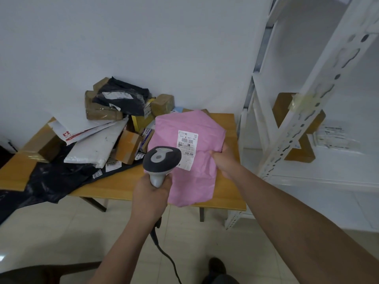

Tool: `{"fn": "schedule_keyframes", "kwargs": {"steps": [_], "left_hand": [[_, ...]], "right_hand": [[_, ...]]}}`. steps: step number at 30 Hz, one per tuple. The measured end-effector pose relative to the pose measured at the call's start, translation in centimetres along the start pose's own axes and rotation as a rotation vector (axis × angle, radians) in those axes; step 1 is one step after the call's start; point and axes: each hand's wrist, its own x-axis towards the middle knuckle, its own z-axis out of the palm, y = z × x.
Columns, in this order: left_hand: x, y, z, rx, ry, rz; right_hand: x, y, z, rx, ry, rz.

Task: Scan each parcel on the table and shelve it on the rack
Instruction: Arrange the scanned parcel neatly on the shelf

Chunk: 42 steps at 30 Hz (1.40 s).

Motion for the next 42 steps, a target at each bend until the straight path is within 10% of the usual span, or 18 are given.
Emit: {"fn": "schedule_keyframes", "kwargs": {"steps": [19,26,42], "left_hand": [[-7.0,-0.9,3.6,-0.078,-0.311,0.143],[-11.8,0.5,9.6,-0.080,-0.478,0.210],[-18.0,0.3,38.3,-0.127,-0.311,0.034]], "right_hand": [[-10.4,8.7,-10.8,-0.234,-0.027,0.304],[-16.8,13.1,-24.0,-0.191,0.278,0.576],[-7.8,23.8,-48.0,-0.295,0.681,0.416]]}}
